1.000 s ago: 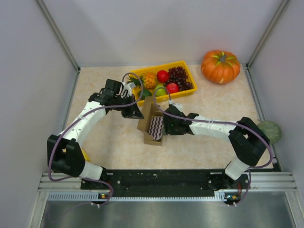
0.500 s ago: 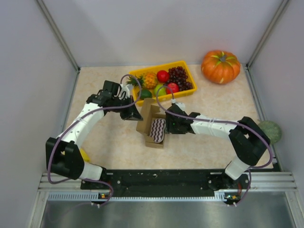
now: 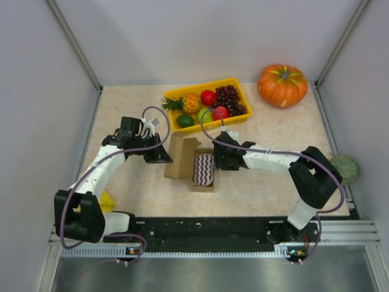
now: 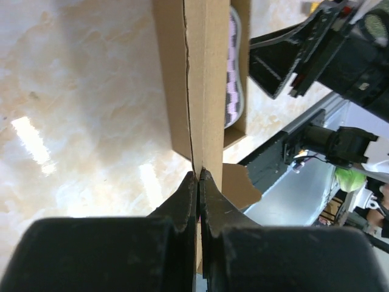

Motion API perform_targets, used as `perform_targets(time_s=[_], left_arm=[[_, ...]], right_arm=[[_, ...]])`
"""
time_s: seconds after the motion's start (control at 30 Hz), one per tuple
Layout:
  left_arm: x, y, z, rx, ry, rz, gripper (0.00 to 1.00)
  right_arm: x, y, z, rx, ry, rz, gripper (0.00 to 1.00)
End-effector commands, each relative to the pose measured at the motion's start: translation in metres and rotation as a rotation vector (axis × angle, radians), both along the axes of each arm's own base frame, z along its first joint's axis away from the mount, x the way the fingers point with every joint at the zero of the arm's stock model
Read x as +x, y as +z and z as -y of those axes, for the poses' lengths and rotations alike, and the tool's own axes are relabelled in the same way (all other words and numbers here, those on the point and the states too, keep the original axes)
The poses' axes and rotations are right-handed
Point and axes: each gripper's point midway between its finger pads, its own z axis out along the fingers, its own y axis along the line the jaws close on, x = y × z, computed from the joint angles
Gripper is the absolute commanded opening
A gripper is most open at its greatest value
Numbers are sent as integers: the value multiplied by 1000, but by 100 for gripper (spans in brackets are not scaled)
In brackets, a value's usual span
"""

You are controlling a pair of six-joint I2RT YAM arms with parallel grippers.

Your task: Unpack the express box

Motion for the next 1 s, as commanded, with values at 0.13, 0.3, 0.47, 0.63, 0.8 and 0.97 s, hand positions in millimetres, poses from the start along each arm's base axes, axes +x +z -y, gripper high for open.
perform_targets(time_s=[0.13, 0.3, 0.47, 0.63, 0.8, 0.97], left_arm=[[-9, -31, -18, 134, 11, -18, 0], [-3, -5, -15, 103, 34, 31, 0], [-1, 14, -4, 16, 44, 45, 0], [1, 28, 7, -65, 48, 44, 0], [3, 34, 11, -89, 48, 55, 1], [1, 30, 10, -82, 46, 47, 1]], right_arm=[[24, 38, -16, 52, -2, 68, 56], [32, 87, -5, 50, -69, 125, 55], [30, 129, 4, 74, -98, 182, 55], [26, 155, -11, 125, -21, 211, 56], [20, 146, -28, 113, 53, 188, 55], [17, 122, -46, 89, 126, 138, 47]])
